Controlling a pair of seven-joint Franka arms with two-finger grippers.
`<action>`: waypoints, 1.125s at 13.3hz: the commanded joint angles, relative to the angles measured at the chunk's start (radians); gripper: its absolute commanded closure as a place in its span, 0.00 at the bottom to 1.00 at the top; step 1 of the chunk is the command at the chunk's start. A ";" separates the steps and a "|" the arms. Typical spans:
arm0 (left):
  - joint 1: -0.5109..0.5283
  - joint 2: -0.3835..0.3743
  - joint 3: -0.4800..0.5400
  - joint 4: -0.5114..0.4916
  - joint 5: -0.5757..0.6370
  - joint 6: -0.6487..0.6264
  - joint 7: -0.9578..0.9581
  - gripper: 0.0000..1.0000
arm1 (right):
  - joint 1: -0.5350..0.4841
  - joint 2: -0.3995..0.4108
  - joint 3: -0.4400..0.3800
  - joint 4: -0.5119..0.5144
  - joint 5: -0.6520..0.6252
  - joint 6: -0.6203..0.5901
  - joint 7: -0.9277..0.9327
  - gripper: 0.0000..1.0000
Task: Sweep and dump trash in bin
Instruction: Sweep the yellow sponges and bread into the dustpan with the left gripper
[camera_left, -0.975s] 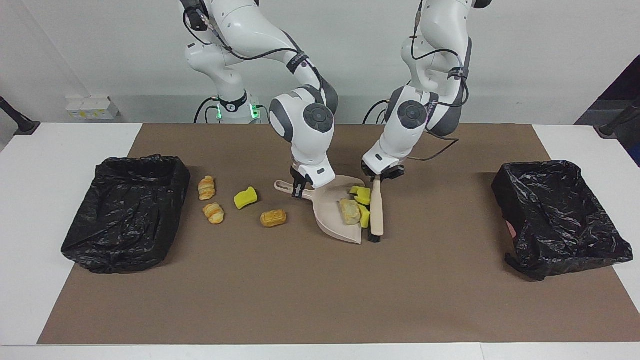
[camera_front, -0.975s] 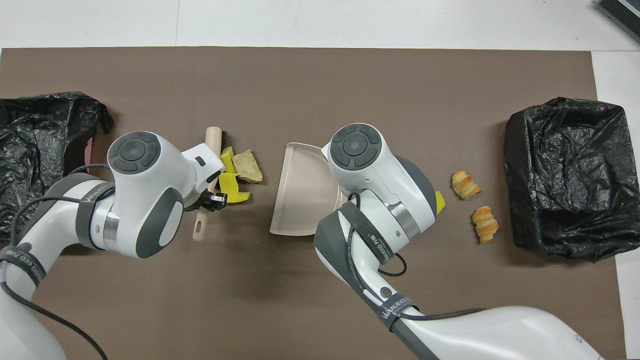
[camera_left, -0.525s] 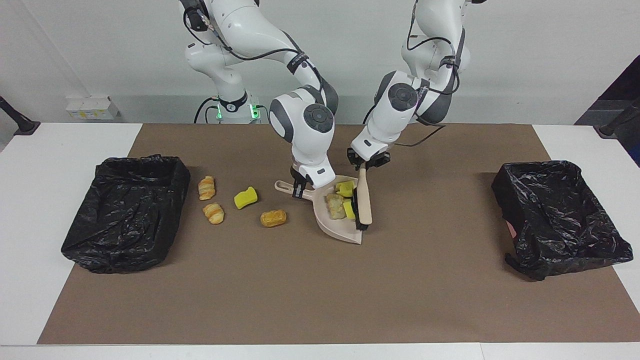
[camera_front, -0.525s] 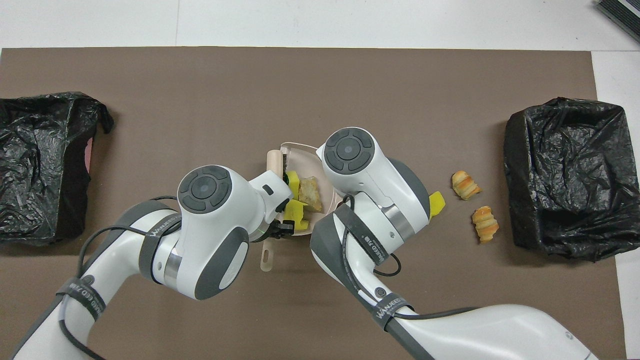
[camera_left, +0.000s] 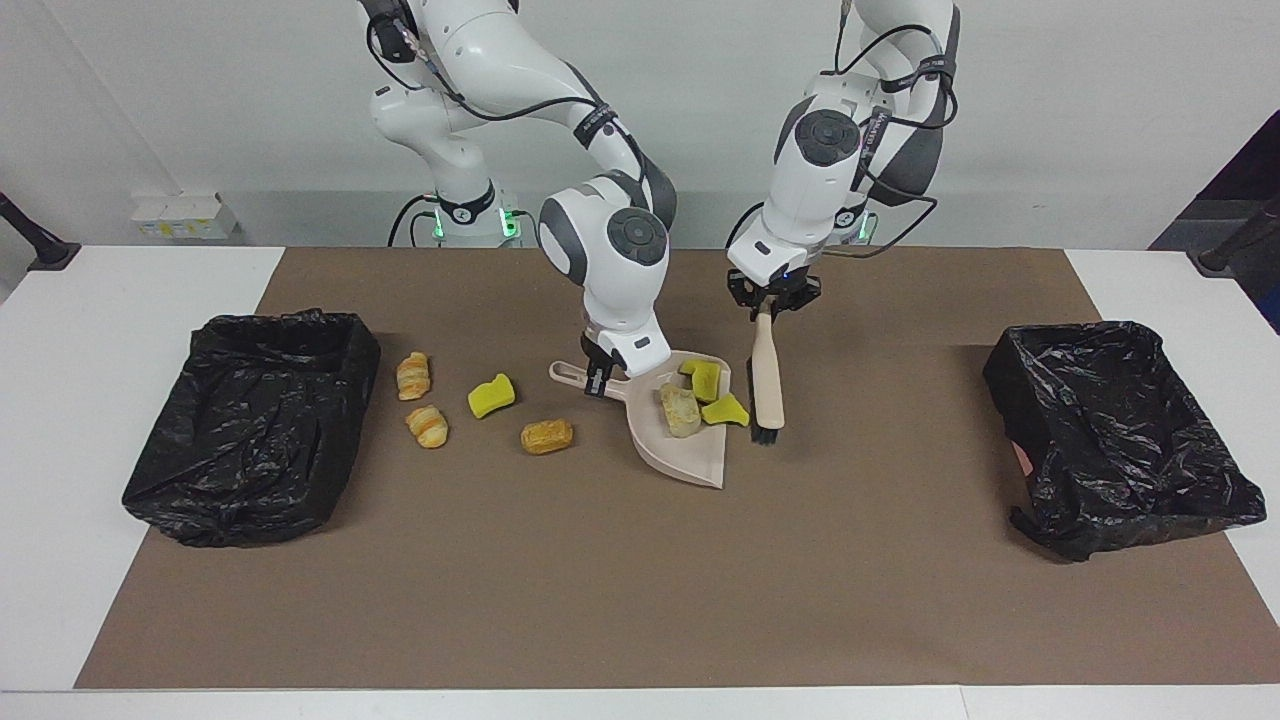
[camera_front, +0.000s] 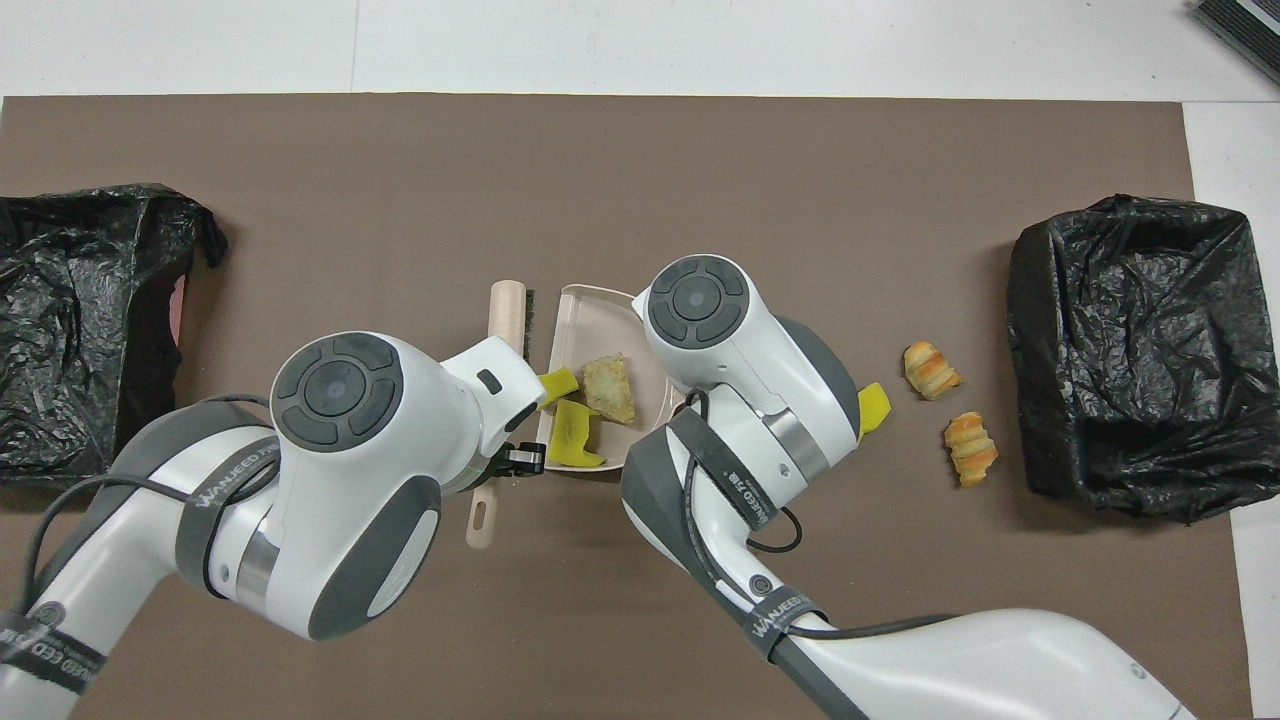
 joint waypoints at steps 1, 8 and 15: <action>0.067 -0.013 -0.005 -0.063 0.021 0.005 0.007 1.00 | 0.001 0.006 0.004 -0.007 -0.021 0.027 0.028 1.00; -0.061 -0.034 -0.015 -0.251 0.006 0.148 0.041 1.00 | -0.022 -0.005 0.004 0.003 -0.010 0.028 0.022 1.00; -0.111 -0.048 -0.005 -0.158 -0.054 0.075 -0.039 1.00 | -0.030 -0.006 0.004 0.002 -0.004 0.030 0.022 1.00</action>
